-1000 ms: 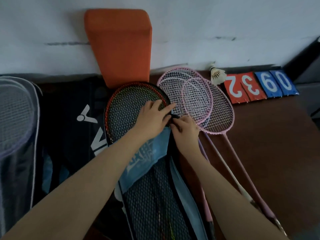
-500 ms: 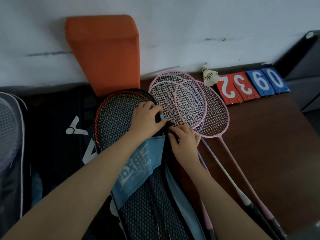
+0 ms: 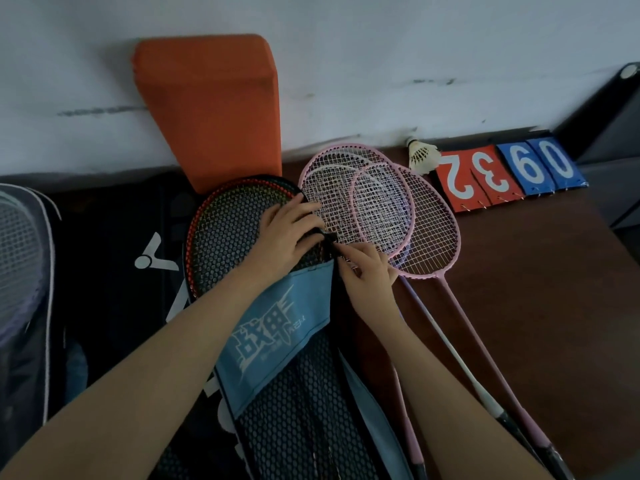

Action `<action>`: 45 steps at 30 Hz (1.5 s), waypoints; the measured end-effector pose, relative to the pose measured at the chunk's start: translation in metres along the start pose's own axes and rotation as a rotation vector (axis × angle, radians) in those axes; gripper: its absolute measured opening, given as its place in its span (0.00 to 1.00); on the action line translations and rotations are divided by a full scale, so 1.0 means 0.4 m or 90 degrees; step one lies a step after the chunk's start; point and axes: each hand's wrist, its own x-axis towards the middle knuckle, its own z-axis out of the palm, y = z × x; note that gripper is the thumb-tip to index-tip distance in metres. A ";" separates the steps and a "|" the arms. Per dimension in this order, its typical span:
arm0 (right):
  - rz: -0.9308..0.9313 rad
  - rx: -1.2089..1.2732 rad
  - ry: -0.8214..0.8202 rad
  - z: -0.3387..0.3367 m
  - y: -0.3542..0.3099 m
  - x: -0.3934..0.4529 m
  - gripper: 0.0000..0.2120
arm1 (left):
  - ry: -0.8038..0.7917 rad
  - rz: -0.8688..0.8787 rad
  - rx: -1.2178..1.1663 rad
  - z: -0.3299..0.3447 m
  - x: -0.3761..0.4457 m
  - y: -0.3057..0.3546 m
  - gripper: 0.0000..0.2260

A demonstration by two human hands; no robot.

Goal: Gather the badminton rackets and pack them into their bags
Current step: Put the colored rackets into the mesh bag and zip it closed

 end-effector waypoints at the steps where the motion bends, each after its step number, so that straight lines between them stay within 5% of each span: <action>1: -0.011 0.055 -0.004 -0.004 -0.006 -0.003 0.13 | 0.029 -0.005 -0.016 -0.009 -0.005 0.005 0.14; 5: -0.034 0.230 -0.043 -0.024 -0.062 -0.009 0.15 | 0.092 0.011 -0.061 -0.068 -0.021 0.024 0.11; 12: -0.011 0.231 -0.183 -0.004 -0.096 0.025 0.18 | -0.007 -0.095 -0.157 -0.095 -0.057 0.005 0.08; 17: 0.020 0.258 -0.113 0.035 -0.094 0.032 0.16 | 0.089 -0.272 -0.009 -0.060 -0.042 0.004 0.21; 20: 0.030 0.237 -0.059 0.055 -0.090 0.037 0.11 | 0.062 -0.332 0.100 -0.045 -0.022 0.010 0.25; 25: 0.054 0.209 -0.027 0.070 -0.090 0.046 0.11 | 0.048 -0.347 0.061 -0.030 -0.004 -0.001 0.16; 31: -0.058 0.062 -0.003 0.085 -0.083 0.048 0.08 | 0.102 -0.329 -0.004 -0.014 -0.019 -0.008 0.10; 45: -0.172 -0.037 0.004 0.071 -0.048 0.056 0.02 | 0.135 -0.355 -0.040 -0.016 -0.010 -0.005 0.08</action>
